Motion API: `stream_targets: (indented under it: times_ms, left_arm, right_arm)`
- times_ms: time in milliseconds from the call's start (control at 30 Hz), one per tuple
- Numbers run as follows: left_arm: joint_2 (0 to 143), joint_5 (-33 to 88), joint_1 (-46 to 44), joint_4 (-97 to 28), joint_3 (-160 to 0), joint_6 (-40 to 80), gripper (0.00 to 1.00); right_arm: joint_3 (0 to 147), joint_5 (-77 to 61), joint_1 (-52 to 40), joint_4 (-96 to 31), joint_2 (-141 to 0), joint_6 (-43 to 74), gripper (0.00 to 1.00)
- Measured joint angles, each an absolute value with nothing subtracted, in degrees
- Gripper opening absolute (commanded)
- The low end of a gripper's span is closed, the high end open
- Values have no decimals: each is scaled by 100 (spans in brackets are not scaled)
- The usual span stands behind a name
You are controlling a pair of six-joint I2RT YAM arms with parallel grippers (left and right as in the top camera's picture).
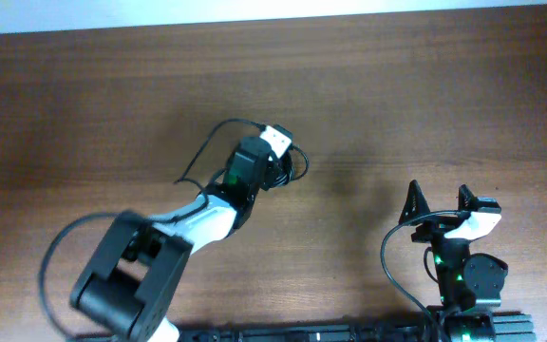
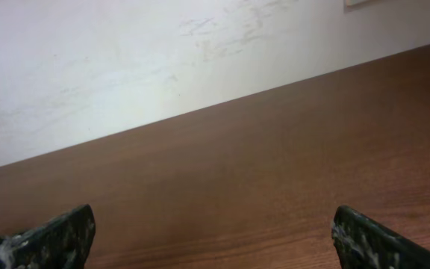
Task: Untangle cables
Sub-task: 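Reach the left gripper to the black cable bundle and grasp it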
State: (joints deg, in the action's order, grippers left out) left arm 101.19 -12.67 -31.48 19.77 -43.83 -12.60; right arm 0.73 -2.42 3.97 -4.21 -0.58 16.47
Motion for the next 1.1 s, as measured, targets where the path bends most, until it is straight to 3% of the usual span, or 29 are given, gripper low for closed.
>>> stream_targets:
  times_ms: [33, 67, 167, 267, 367, 433, 500, 533, 600, 633, 667, 833, 933, 967, 1100]
  left_arm:
    - [9710, -1372, -3148, 1243, -4423, -137, 23]
    - [9212, -1428, -3148, 440, -4431, 1376, 99]
    - [8368, -1466, -3148, -235, -4436, 3474, 98]
    - [8152, -1470, -3148, -322, -4438, 3159, 99]
    - [8165, -1487, -3148, -987, -4438, 2650, 77]
    - [8379, -1498, -3148, -880, -4436, 2561, 58]
    - [8895, -1514, -3148, -587, -4438, 2530, 51]
    - [9419, -1507, -3148, -362, -4442, 2506, 38]
    - [9885, -1575, -3144, -222, -4438, 2484, 36]
    - [9891, -1612, -3133, -200, -4438, 2484, 6]
    - [9891, -1612, -3133, -163, -4436, 2484, 0]
    - [9690, -1653, -3118, -438, -4458, 2467, 0]
    - [8556, -1640, -3002, -808, -4456, 2467, 0]
    - [7561, -1660, -2928, -753, -4491, 2578, 0]
    - [6777, -1656, -2926, -1361, -4563, 3616, 0]
  right_arm:
    - [73, -239, 397, -421, -58, 1649, 98]
    - [73, -239, 397, -421, -62, 1647, 98]
    - [73, -239, 397, -421, -58, 1649, 98]
    - [73, -242, 397, -419, -58, 1651, 98]
    - [73, -239, 397, -419, -58, 1651, 98]
    - [73, -239, 397, -421, -58, 1651, 98]
    - [73, -242, 397, -419, -51, 1649, 98]
    - [73, -242, 397, -419, -58, 1649, 98]
    - [73, -242, 397, -421, -58, 1649, 98]
    - [73, -239, 397, -419, -58, 1649, 98]
    - [73, -239, 397, -421, -58, 1647, 98]
    - [73, -242, 397, -421, -58, 1649, 98]
    - [73, -242, 397, -419, -62, 1649, 98]
    - [73, -242, 397, -419, -62, 1651, 98]
    - [73, -242, 397, -419, -64, 1651, 98]
